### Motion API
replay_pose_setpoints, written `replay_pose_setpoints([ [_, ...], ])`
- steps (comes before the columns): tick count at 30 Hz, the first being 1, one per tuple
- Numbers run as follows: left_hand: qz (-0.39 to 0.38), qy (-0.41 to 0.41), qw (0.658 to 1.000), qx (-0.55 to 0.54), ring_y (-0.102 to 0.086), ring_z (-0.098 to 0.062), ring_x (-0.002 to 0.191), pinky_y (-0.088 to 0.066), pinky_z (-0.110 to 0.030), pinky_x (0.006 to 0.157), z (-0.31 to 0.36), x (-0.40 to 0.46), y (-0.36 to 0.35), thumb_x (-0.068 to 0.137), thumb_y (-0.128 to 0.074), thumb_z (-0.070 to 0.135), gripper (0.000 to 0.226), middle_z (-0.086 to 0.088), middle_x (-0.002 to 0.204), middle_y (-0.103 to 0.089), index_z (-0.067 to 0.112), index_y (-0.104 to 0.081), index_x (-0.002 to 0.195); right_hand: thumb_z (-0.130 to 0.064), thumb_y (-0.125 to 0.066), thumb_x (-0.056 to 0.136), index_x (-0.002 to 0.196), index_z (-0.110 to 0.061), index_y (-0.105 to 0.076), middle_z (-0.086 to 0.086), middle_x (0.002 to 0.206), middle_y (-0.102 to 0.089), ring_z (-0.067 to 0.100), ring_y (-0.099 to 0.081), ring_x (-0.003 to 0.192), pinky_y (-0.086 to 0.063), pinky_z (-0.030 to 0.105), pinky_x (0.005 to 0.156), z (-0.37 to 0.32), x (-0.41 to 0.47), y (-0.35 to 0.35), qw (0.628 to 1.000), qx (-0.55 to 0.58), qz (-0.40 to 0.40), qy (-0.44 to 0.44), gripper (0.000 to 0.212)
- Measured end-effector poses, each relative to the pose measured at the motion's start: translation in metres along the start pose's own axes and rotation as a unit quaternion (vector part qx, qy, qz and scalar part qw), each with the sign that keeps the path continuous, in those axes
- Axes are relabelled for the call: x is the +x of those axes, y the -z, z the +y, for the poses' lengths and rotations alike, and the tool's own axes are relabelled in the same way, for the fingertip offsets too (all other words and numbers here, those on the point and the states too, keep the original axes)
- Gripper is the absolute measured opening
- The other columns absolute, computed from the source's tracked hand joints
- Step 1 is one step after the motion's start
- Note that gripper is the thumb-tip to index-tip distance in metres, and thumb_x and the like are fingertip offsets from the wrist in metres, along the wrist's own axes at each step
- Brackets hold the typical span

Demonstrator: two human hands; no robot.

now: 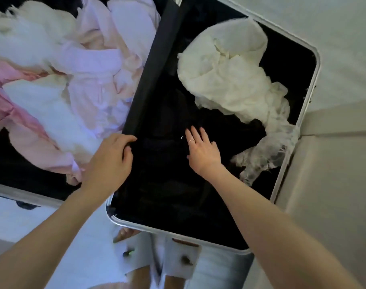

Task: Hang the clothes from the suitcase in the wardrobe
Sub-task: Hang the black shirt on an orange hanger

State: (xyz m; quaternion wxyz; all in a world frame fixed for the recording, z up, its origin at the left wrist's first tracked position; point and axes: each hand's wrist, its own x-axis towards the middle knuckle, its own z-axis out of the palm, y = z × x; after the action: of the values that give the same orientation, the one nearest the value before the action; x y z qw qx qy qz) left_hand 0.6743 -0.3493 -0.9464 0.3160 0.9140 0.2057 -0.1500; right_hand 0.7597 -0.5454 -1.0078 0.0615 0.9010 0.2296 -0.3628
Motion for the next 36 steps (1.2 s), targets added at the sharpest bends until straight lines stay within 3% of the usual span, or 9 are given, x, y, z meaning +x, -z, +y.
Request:
replay_pose_setpoints([
  [3, 0.011, -0.034, 0.999, 0.003, -0.048, -0.019, 0.108, -0.043, -0.033, 0.087, -0.008, 0.016, -0.014, 0.090, -0.044, 0.007, 0.031, -0.005, 0.115, -0.054, 0.012, -0.057, 0.118, -0.019, -0.066, 0.085, 0.149, -0.009, -0.008, 0.009, 0.152, -0.022, 0.027, -0.032, 0.134, -0.038, 0.037, 0.102, 0.004, 0.024, -0.012, 0.999, -0.017, 0.007, -0.036, 0.088],
  [6, -0.009, -0.028, 1.000, -0.007, -0.049, -0.018, 0.108, -0.046, -0.035, 0.086, -0.009, 0.020, -0.019, 0.091, -0.044, 0.008, 0.032, -0.004, 0.118, -0.051, 0.012, -0.055, 0.120, -0.013, -0.060, 0.086, 0.129, -0.008, -0.043, 0.010, 0.128, -0.046, 0.025, -0.050, 0.114, -0.038, 0.035, 0.096, 0.006, 0.033, -0.007, 0.999, -0.015, 0.026, -0.034, 0.047],
  [11, -0.042, -0.005, 0.999, -0.016, -0.049, -0.021, 0.107, -0.045, -0.034, 0.086, 0.011, 0.010, -0.001, 0.092, -0.044, 0.007, 0.034, -0.006, 0.120, -0.049, 0.012, -0.052, 0.124, -0.028, -0.053, 0.089, 0.119, -0.014, -0.058, 0.005, 0.123, -0.045, 0.025, -0.037, 0.120, -0.032, 0.038, 0.097, 0.013, 0.004, 0.018, 1.000, -0.004, 0.029, 0.009, 0.033],
  [16, -0.081, 0.042, 0.995, -0.042, -0.051, -0.021, 0.108, -0.043, -0.032, 0.093, 0.051, -0.020, 0.046, 0.094, -0.041, 0.008, 0.034, -0.004, 0.121, -0.050, 0.014, -0.053, 0.125, -0.032, -0.046, 0.088, 0.116, -0.010, -0.063, 0.002, 0.122, -0.048, 0.022, -0.039, 0.122, -0.033, 0.037, 0.100, 0.010, -0.054, 0.075, 0.996, 0.088, -0.010, 0.018, 0.039],
  [20, -0.107, 0.039, 0.992, -0.045, -0.053, -0.024, 0.110, -0.041, -0.032, 0.094, 0.094, -0.055, 0.101, 0.093, -0.043, 0.007, 0.033, -0.007, 0.119, -0.052, 0.012, -0.054, 0.124, -0.026, -0.049, 0.088, 0.073, -0.004, -0.059, 0.005, 0.083, -0.052, 0.020, -0.053, 0.076, -0.040, 0.031, 0.067, 0.011, -0.111, 0.154, 0.968, 0.243, -0.061, -0.022, 0.028],
  [22, -0.119, 0.035, 0.991, -0.043, -0.053, -0.022, 0.110, -0.039, -0.028, 0.092, 0.121, -0.072, 0.136, 0.094, -0.043, 0.008, 0.033, -0.006, 0.121, -0.051, 0.013, -0.052, 0.126, -0.025, -0.049, 0.088, 0.056, -0.010, -0.035, 0.001, 0.056, -0.037, 0.016, -0.037, 0.051, -0.029, 0.031, 0.053, 0.015, -0.142, 0.197, 0.951, 0.296, -0.070, -0.050, 0.038],
  [24, -0.131, 0.028, 0.990, -0.036, -0.053, -0.022, 0.110, -0.038, -0.027, 0.092, 0.145, -0.087, 0.166, 0.095, -0.042, 0.011, 0.034, -0.007, 0.124, -0.050, 0.014, -0.050, 0.128, -0.026, -0.048, 0.089, 0.054, -0.013, -0.026, -0.001, 0.049, -0.028, 0.014, -0.027, 0.044, -0.023, 0.030, 0.049, 0.013, -0.171, 0.235, 0.936, 0.339, -0.053, -0.074, 0.042],
  [31, -0.072, 0.031, 0.993, -0.085, -0.052, -0.024, 0.115, -0.036, -0.026, 0.094, 0.227, -0.142, 0.267, 0.094, -0.045, 0.010, 0.033, -0.010, 0.125, -0.051, 0.011, -0.051, 0.127, -0.023, -0.044, 0.092, 0.053, -0.016, -0.024, 0.000, 0.051, -0.023, 0.015, -0.023, 0.047, -0.018, 0.029, 0.052, -0.005, -0.270, 0.369, 0.880, 0.465, 0.013, -0.091, 0.044],
  [36, 0.013, 0.059, 0.987, -0.152, -0.055, -0.027, 0.109, -0.040, -0.030, 0.094, 0.255, -0.200, 0.318, 0.090, -0.045, 0.002, 0.033, -0.012, 0.120, -0.054, 0.007, -0.054, 0.122, -0.025, -0.044, 0.092, 0.076, -0.013, -0.045, 0.004, 0.071, -0.037, 0.018, -0.039, 0.068, -0.031, 0.028, 0.062, -0.033, -0.323, 0.430, 0.828, 0.555, 0.011, -0.086, 0.020],
])
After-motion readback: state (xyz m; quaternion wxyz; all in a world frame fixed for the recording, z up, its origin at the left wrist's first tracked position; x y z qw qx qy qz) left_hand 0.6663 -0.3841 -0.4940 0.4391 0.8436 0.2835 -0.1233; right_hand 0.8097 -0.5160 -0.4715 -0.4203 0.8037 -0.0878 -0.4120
